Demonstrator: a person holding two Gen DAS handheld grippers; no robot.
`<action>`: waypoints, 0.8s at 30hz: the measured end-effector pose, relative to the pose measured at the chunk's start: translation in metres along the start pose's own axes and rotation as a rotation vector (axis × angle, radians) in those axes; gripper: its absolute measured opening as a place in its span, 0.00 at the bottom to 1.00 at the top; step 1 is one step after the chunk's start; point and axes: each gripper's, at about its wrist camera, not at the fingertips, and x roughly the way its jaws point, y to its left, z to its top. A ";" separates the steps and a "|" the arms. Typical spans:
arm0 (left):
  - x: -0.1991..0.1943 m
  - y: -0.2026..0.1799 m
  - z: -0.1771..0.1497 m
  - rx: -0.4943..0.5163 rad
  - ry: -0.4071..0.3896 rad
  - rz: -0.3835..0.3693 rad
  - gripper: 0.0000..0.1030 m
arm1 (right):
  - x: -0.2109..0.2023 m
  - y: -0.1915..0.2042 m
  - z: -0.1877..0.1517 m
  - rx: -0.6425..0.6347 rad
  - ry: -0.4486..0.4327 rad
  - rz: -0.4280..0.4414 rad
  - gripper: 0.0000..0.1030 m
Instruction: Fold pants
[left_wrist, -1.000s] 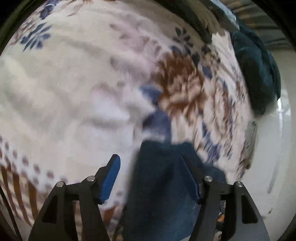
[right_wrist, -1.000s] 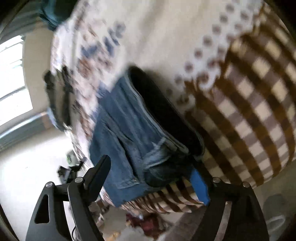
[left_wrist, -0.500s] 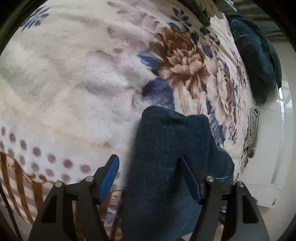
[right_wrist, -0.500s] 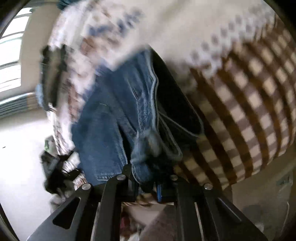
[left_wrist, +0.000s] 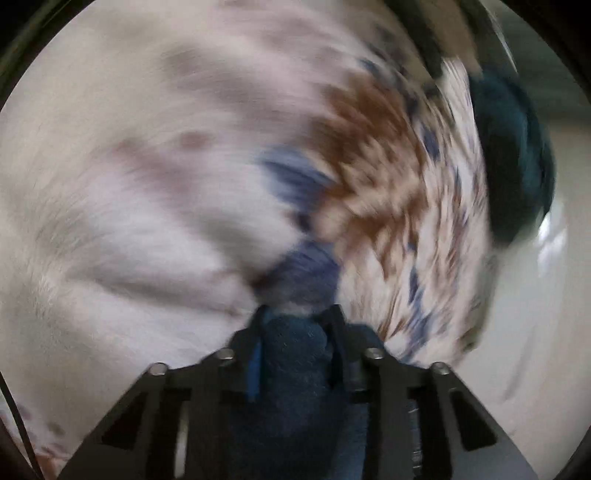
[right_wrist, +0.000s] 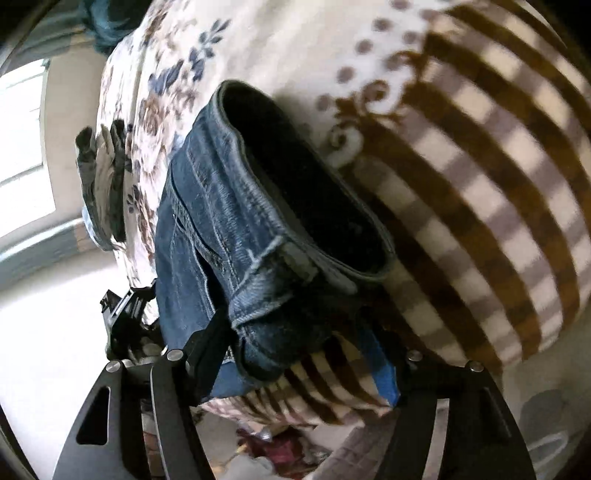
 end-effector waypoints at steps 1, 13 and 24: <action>0.000 0.011 0.001 -0.046 0.008 -0.051 0.24 | 0.004 0.000 0.001 0.004 -0.001 -0.008 0.68; -0.041 -0.005 -0.068 0.127 0.010 -0.097 0.84 | 0.037 -0.007 0.007 0.009 0.054 0.223 0.83; -0.036 -0.005 -0.078 0.119 0.035 -0.084 0.85 | 0.008 -0.033 -0.029 0.091 -0.025 0.339 0.84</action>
